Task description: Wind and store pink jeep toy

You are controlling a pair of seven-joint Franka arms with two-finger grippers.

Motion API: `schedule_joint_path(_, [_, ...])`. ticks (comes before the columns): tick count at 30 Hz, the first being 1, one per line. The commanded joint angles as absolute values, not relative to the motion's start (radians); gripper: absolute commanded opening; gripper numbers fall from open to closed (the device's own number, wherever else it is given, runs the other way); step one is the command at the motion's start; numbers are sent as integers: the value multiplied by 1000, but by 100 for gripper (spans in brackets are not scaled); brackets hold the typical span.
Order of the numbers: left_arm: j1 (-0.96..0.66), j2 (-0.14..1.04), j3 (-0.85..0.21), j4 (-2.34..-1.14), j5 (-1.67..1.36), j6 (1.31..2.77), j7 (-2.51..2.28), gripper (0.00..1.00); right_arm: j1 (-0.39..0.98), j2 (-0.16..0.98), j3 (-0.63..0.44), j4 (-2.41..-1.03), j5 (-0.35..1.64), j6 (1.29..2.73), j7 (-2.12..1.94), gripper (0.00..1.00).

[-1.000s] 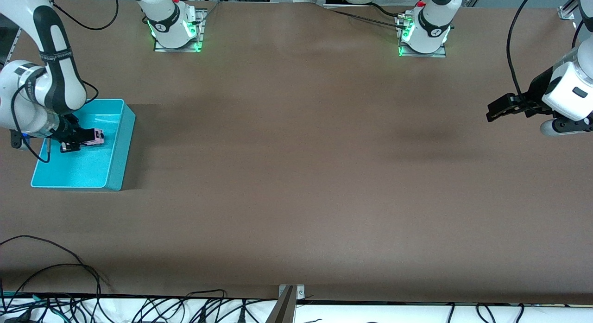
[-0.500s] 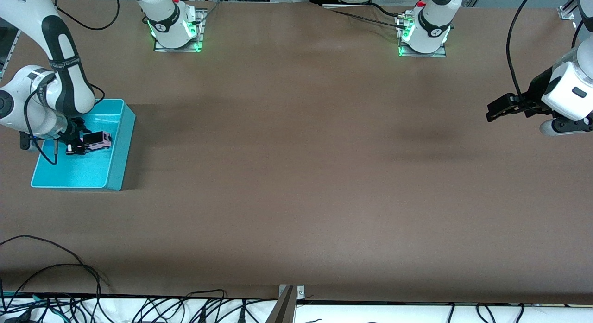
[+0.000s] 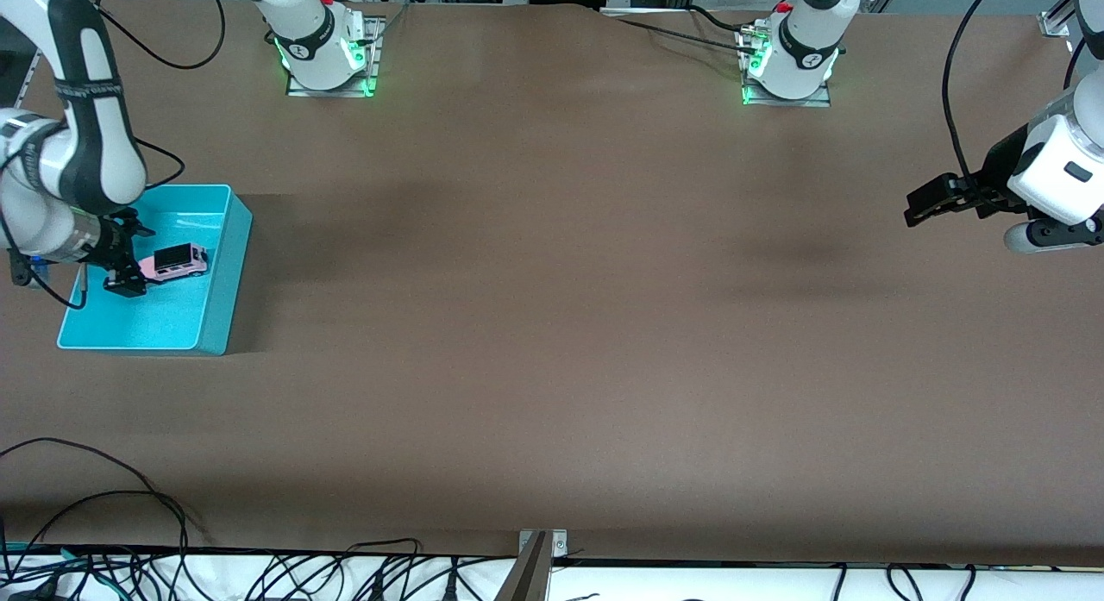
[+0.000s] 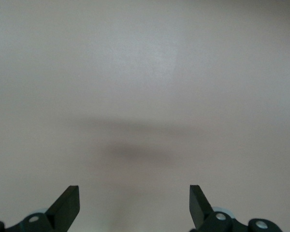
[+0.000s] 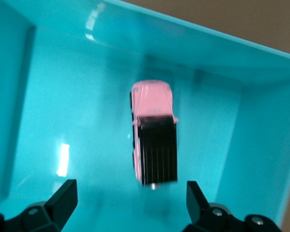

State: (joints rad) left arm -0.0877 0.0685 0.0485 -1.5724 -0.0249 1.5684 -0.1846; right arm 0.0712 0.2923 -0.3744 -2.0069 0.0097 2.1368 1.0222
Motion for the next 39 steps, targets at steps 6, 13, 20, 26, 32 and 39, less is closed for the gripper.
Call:
schedule_joint_path(6, [-95, 57, 57, -1585, -40, 1568, -175, 100, 69, 278, -318, -1839, 26, 1936, 809, 100])
schedule_joint_path(13, [-95, 57, 57, -1585, -40, 1568, -176, 100, 68, 207, -262, -1836, 25, 1922, 645, 100])
schedule_joint_path(20, [-95, 57, 57, -1585, -40, 1568, -176, 100, 67, 198, -229, -1706, 17, 1734, 459, 100])
schedule_joint_path(26, [-95, 57, 57, -1585, -40, 1568, -176, 100, 69, 196, -200, -1603, 25, 1576, 315, 100])
schedule_joint_path(32, [-95, 57, 57, -1585, -40, 1568, -176, 100, 69, 158, -190, -1556, 25, 1551, 288, 100])
schedule_joint_path(39, [-95, 57, 57, -1585, -40, 1566, -176, 100, 69, 104, -158, -1511, 23, 1539, 173, 100])
